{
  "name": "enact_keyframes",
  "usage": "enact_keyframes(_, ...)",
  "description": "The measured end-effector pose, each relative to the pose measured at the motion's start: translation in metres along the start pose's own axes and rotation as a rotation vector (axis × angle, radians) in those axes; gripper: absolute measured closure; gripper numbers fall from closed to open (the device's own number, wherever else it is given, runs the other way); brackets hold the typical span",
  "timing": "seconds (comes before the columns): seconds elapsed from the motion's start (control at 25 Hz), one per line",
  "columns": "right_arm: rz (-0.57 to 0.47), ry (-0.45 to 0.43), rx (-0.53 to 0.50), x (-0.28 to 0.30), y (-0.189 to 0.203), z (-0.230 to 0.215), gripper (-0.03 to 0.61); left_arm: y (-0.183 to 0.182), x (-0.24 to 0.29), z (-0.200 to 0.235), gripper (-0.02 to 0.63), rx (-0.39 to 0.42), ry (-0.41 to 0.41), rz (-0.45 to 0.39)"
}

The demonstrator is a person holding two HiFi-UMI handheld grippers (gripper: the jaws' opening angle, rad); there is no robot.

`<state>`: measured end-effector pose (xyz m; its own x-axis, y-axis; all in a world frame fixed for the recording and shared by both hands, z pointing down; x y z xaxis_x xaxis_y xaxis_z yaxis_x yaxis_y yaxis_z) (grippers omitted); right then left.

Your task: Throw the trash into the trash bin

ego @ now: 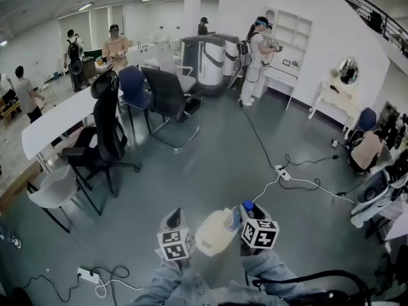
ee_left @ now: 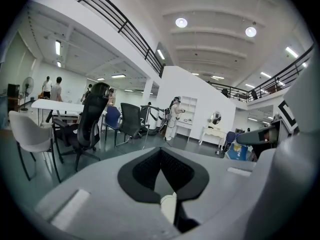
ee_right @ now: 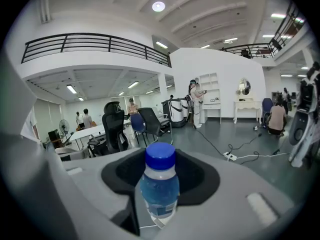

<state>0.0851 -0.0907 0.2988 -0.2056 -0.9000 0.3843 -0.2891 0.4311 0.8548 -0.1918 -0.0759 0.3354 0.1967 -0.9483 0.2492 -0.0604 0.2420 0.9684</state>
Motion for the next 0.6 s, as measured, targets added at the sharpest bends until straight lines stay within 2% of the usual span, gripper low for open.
enact_keyframes(0.16, -0.003, 0.007, 0.003, 0.023, -0.01, -0.001, 0.393, 0.005, 0.024, 0.007, 0.606, -0.018, 0.002, 0.022)
enact_keyframes(0.36, 0.032, 0.023, 0.041, 0.04, -0.009, -0.025, 0.393, 0.007, 0.047, -0.004, 0.604, -0.008, 0.015, 0.057)
enact_keyframes(0.6, 0.048, -0.011, 0.039, 0.066, -0.027, -0.054, 0.393, -0.003, 0.073, -0.025, 0.604, 0.0, -0.029, 0.075)
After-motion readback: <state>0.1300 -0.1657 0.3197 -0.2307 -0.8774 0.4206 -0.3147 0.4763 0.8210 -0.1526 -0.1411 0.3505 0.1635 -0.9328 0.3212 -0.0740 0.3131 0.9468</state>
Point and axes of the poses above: the fingertips, and each gripper's own axes: x forward along the fingers, z to its left, y out of its underside, the point moved 8 cm from there along -x, backward along the fingers, and after that the axes turned 13 degrees about x, right-handed, at the moved point
